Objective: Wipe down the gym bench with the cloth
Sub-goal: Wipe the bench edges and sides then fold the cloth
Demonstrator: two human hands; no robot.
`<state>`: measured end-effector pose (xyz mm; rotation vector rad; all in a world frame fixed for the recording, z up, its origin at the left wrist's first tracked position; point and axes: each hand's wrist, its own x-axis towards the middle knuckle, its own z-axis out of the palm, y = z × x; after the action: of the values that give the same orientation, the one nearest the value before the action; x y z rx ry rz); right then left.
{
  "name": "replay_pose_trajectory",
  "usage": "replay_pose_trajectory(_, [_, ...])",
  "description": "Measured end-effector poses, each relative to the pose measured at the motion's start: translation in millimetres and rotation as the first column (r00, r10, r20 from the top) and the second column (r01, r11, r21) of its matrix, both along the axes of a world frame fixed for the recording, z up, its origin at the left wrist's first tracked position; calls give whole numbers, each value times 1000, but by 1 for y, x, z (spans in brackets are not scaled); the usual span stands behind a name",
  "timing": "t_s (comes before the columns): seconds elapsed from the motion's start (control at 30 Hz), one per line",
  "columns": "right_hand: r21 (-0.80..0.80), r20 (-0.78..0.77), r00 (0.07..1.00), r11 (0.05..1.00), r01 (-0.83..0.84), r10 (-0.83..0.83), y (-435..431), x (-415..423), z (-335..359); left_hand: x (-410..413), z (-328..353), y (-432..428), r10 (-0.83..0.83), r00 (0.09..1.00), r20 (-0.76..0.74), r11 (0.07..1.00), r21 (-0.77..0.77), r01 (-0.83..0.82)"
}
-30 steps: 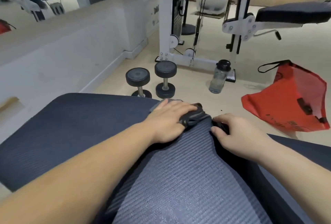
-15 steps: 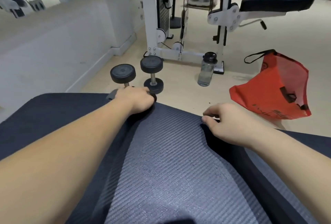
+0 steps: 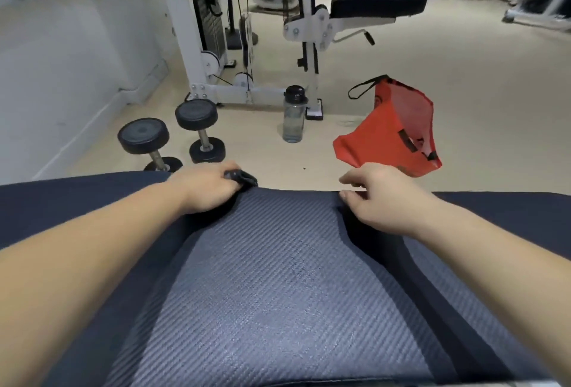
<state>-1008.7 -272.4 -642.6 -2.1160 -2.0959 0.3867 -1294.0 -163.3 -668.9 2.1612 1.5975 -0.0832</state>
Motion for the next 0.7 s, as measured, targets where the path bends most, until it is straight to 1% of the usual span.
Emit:
replay_pose_trajectory(0.1, [-30,66,998,999,-18,20,-20,19,-3,5,-1,1,79,992,-100,995,64,-72])
replay_pose_trajectory(0.17, [-38,74,997,999,1,2,-28,34,-3,40,-4,-12,93,982,-164,991,112,-75])
replay_pose_trajectory(0.2, [-32,67,998,999,16,-14,-30,40,-1,66,-8,-21,81,983,-164,991,120,-62])
replay_pose_trajectory(0.3, [-13,44,998,999,38,-37,-32,51,1,150,-14,-50,9,999,-53,993,120,-2])
replay_pose_trajectory(0.4, [-7,25,999,1000,24,-24,-28,54,-2,188,-15,-63,-71,997,13,989,129,69])
replay_pose_trajectory(0.5, [-5,4,1000,1000,28,-28,-30,64,-6,163,-6,-57,-121,990,77,993,25,119])
replay_pose_trajectory(0.57, [0,-21,1000,1000,15,-15,-32,68,-6,127,2,-47,-93,991,93,994,-43,98])
replay_pose_trajectory(0.63, [-6,-26,1000,1000,4,-4,-34,71,-7,95,6,-33,-28,999,20,998,-60,30])
replay_pose_trajectory(0.7, [-25,-36,999,1000,-11,10,-35,73,-10,79,6,-29,37,996,-77,999,-28,-39])
